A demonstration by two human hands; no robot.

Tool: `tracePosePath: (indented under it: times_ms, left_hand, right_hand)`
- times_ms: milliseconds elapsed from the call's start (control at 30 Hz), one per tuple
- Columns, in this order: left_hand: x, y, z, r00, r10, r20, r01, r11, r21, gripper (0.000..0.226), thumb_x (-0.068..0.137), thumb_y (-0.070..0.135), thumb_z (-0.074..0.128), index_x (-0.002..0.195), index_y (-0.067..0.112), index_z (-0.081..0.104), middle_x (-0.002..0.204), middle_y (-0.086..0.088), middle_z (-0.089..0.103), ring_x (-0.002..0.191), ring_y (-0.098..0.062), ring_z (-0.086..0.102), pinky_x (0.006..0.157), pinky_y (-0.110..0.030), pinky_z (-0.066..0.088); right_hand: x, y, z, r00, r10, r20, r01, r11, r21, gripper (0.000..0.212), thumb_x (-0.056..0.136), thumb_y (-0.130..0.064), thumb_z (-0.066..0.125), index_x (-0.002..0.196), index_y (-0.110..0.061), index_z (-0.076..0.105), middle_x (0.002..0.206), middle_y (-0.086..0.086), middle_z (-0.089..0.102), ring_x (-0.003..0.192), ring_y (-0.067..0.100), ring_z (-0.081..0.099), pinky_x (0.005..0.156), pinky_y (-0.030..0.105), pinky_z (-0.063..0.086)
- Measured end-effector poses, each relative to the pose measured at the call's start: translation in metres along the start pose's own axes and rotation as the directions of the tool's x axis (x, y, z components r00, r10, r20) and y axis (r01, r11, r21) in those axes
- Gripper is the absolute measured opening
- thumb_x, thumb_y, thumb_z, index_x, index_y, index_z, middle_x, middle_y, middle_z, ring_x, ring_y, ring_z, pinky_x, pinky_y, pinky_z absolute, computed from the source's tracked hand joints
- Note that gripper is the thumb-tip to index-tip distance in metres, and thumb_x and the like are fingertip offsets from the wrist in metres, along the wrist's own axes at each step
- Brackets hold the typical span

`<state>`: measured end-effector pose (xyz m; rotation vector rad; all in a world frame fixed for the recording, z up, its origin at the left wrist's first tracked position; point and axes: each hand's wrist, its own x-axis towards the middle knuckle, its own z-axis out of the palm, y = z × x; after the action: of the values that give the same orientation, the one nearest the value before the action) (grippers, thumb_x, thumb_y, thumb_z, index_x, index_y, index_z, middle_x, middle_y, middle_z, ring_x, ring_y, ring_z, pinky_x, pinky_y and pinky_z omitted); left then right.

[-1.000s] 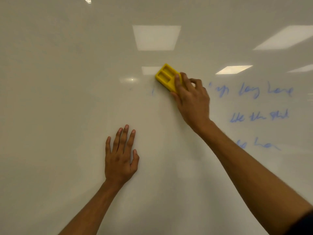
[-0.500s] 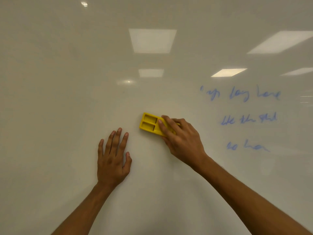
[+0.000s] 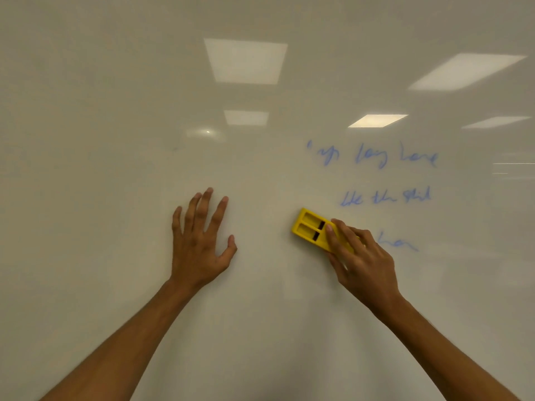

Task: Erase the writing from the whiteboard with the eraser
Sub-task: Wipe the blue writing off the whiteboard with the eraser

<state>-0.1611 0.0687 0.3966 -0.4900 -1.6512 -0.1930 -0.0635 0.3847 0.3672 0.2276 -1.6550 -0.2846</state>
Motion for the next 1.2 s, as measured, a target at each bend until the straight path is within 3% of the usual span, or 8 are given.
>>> tracePosePath:
  times_ms: [100,233,400,567,700,800,1000,1200]
  left_hand:
    - [0.011,0.027,0.009,0.998,-0.008,0.068,0.011,0.999,-0.052,0.085,0.085,0.051,0.052,0.159,0.027,0.020,0.169,-0.004,0.016,0.156,-0.025,0.013,0.125,-0.048,0.003]
    - [0.007,0.044,0.024,0.997,-0.046,0.060,0.043,0.998,0.044,0.082,0.087,0.054,0.045,0.160,0.026,0.020,0.170,-0.005,0.011,0.157,-0.025,0.009,0.125,-0.053,0.001]
    - [0.003,0.042,0.032,1.000,-0.025,0.015,0.023,0.996,0.090,0.079,0.090,0.054,0.041,0.160,0.025,0.018,0.170,-0.005,0.009,0.157,-0.024,0.008,0.125,-0.052,0.002]
    - [0.002,0.046,0.035,0.999,-0.034,0.002,0.034,0.994,0.104,0.079,0.090,0.052,0.040,0.160,0.023,0.018,0.170,-0.008,0.010,0.157,-0.026,0.008,0.125,-0.054,0.004]
    - [0.002,0.047,0.035,0.999,-0.037,-0.018,0.039,0.993,0.111,0.077,0.091,0.052,0.038,0.160,0.022,0.020,0.170,-0.008,0.011,0.157,-0.027,0.010,0.125,-0.052,0.003]
    - [0.002,0.048,0.034,0.999,-0.041,-0.026,0.044,0.993,0.114,0.077,0.091,0.051,0.038,0.160,0.022,0.021,0.169,-0.008,0.012,0.157,-0.027,0.011,0.125,-0.052,0.004]
    - [0.000,0.047,0.036,0.998,-0.041,-0.043,0.045,0.993,0.106,0.075,0.092,0.051,0.036,0.160,0.023,0.022,0.170,-0.006,0.012,0.157,-0.026,0.012,0.125,-0.052,0.007]
    - [0.000,0.046,0.036,0.998,-0.039,-0.044,0.043,0.993,0.106,0.074,0.093,0.051,0.037,0.160,0.023,0.022,0.170,-0.006,0.012,0.157,-0.025,0.012,0.125,-0.051,0.007]
  right_hand:
    - [-0.022,0.021,-0.002,0.999,0.044,-0.002,-0.044,0.997,-0.057,0.040,0.097,-0.030,0.056,0.134,-0.016,0.056,0.139,0.002,0.057,0.100,0.025,0.059,0.065,0.031,0.049]
    - [-0.048,0.048,-0.004,0.994,0.106,-0.004,-0.106,0.988,-0.114,0.041,0.098,-0.031,0.054,0.136,-0.015,0.055,0.139,0.003,0.056,0.103,0.026,0.058,0.073,0.032,0.050]
    - [-0.077,0.086,-0.012,0.965,0.260,0.012,-0.255,0.952,-0.167,0.043,0.097,-0.034,0.053,0.135,-0.014,0.055,0.135,0.007,0.059,0.097,0.030,0.062,0.062,0.035,0.052]
    - [-0.053,0.130,-0.018,0.709,0.705,0.011,-0.699,0.706,-0.114,0.051,0.093,-0.037,0.060,0.137,-0.016,0.047,0.135,0.013,0.055,0.096,0.041,0.055,0.063,0.043,0.048]
    - [-0.009,0.141,-0.014,0.623,0.782,-0.024,-0.780,0.623,0.053,0.055,0.091,-0.044,0.059,0.140,-0.021,0.047,0.137,0.011,0.055,0.106,0.041,0.051,0.077,0.044,0.047]
    - [0.020,0.118,-0.007,0.706,0.706,-0.058,-0.697,0.707,0.119,0.052,0.089,-0.041,0.065,0.136,-0.022,0.053,0.135,0.009,0.057,0.103,0.038,0.052,0.075,0.040,0.048]
    - [0.024,0.053,-0.001,0.943,0.330,-0.041,-0.326,0.942,0.085,0.047,0.089,-0.036,0.066,0.133,-0.021,0.056,0.135,0.001,0.057,0.086,0.029,0.053,0.061,0.032,0.048]
    - [-0.024,0.064,-0.008,0.999,0.042,0.027,-0.043,0.998,0.048,0.042,0.092,-0.034,0.061,0.130,-0.018,0.060,0.134,0.002,0.060,0.087,0.028,0.058,0.061,0.034,0.050]
